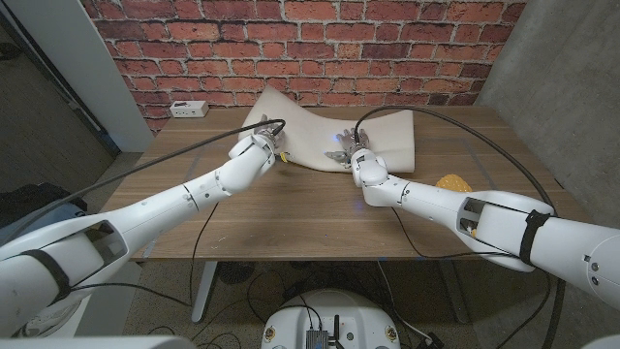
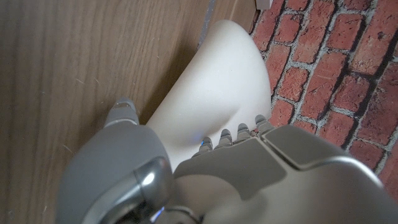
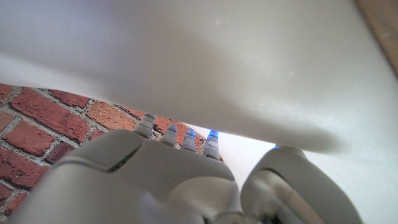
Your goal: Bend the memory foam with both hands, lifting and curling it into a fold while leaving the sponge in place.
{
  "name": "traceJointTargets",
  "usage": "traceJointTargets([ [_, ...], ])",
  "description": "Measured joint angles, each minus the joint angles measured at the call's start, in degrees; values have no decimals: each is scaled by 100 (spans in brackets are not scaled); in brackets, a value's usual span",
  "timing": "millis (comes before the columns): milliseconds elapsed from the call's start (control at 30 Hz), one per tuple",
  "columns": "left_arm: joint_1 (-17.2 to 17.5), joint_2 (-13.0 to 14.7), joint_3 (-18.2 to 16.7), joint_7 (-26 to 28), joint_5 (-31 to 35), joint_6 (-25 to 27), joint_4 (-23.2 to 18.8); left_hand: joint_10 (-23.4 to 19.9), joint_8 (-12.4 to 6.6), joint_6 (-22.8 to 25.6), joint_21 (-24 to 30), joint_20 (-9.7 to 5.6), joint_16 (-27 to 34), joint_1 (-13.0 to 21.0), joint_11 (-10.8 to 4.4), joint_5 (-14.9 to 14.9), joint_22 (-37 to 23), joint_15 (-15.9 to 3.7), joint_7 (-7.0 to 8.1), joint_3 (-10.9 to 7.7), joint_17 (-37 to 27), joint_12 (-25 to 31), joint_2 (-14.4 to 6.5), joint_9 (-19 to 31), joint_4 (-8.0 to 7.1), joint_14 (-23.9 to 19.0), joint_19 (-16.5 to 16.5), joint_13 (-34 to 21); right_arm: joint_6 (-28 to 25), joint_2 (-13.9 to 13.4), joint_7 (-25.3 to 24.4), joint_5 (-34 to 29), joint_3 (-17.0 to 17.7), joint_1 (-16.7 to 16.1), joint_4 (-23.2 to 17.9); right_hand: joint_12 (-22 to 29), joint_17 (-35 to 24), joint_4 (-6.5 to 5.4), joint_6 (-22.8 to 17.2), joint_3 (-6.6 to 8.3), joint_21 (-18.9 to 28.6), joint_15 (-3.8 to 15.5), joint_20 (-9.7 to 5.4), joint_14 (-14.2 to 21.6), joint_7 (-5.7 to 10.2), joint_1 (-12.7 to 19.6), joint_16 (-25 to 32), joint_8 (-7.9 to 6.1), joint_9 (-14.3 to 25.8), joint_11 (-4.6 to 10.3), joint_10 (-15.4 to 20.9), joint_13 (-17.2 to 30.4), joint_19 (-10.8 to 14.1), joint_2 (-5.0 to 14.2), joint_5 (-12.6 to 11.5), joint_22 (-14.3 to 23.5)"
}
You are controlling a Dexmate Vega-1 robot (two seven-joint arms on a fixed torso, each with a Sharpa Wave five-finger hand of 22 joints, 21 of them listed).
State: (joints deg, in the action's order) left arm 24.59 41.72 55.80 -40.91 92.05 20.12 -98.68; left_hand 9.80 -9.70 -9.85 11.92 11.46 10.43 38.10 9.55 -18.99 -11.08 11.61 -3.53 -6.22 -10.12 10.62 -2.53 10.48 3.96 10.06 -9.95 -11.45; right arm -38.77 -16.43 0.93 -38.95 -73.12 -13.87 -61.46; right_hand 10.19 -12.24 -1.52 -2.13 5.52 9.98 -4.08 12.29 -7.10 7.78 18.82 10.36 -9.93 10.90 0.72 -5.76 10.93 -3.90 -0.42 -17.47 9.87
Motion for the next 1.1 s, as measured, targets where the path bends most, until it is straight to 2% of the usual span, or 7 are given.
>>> traceJointTargets([
  [200, 210, -129, -12, 379, 463, 168, 324, 29, 66, -6, 0, 0, 0, 0, 92, 0, 17, 7, -131, 41, 0, -1, 0, 7, 40, 7, 0, 0, 0, -20, 4, 2, -12, 4, -15, 23, 27, 0, 0, 0, 0, 0, 0, 0, 0, 0, 28, -25, 0, 0, 0, 0, 0, 0, 0, 0],
  [400, 341, -236, -38, 882, 891, 547, 580, 30, 103, 1, 0, 0, 0, 31, 153, 0, 0, 7, -140, 108, -17, -29, 31, -5, 35, 7, 0, 0, 7, -23, 8, 4, -21, 18, 5, 23, 27, -1, 0, 0, 0, 0, -28, 0, 0, 0, 28, -25, 0, -3, 4, 0, -33, 0, 0, 0],
  [567, 451, -475, -46, 1120, 1148, 814, 1127, 30, 111, 19, 142, -1, 66, 32, 153, 39, 1, 6, -204, 175, -8, 78, 30, -3, 15, 7, 0, -1, 39, -23, 11, 11, -27, 26, 31, 23, 27, -8, 0, -7, 0, 0, 1, 1, 0, 0, 28, -25, 0, -4, 48, 1, -62, 0, 0, 0],
  [767, 414, -673, 40, 1322, 1322, 1063, 1662, 14, -117, -10, 438, -1, 128, 247, 34, 57, 25, 5, -233, 164, 0, 271, -144, -2, 125, 5, 0, 40, 63, -28, 12, 19, -27, 31, 46, 63, 26, 12, 21, -28, 0, 0, 1, 1, -21, -8, 28, -46, 0, -11, 55, 1, -61, 8, 0, 1],
  [933, 300, -817, 176, 1609, 1345, 1236, 2116, 3, -353, -10, 645, -132, 172, 584, -228, 2, 70, -286, -233, 197, 26, 460, 87, -9, 374, -80, 1047, 78, 80, -40, 9, 21, -24, 33, 51, 84, 53, 16, 10, -32, 0, 0, 1, 1, -32, -12, 72, -68, 0, -11, 117, 1, -61, 12, 0, 1],
  [1033, 222, -900, 280, 1893, 1318, 1346, 2390, 7, -466, -6, 714, -257, 172, 876, -470, -51, 70, -574, -208, 146, 43, 596, 119, -9, 471, -640, 1661, 81, 86, -48, 8, 25, -19, 33, 52, 84, 53, 16, -2, -32, 0, 0, 1, 1, -43, -11, 72, -89, 0, -11, 117, 1, -61, 11, 0, 1],
  [1100, 188, -937, 335, 2140, 1270, 1444, 2526, -320, -513, 31, 787, -404, 172, 1357, -742, -51, 67, -896, -67, -97, 53, 677, -42, -9, 542, -1200, 2098, 89, 88, -55, 8, 27, -13, 33, 52, 84, 53, 16, -15, -32, 0, 8, -20, 20, -56, -10, 72, -89, 0, -41, 148, 1, -81, 10, 0, 1],
])
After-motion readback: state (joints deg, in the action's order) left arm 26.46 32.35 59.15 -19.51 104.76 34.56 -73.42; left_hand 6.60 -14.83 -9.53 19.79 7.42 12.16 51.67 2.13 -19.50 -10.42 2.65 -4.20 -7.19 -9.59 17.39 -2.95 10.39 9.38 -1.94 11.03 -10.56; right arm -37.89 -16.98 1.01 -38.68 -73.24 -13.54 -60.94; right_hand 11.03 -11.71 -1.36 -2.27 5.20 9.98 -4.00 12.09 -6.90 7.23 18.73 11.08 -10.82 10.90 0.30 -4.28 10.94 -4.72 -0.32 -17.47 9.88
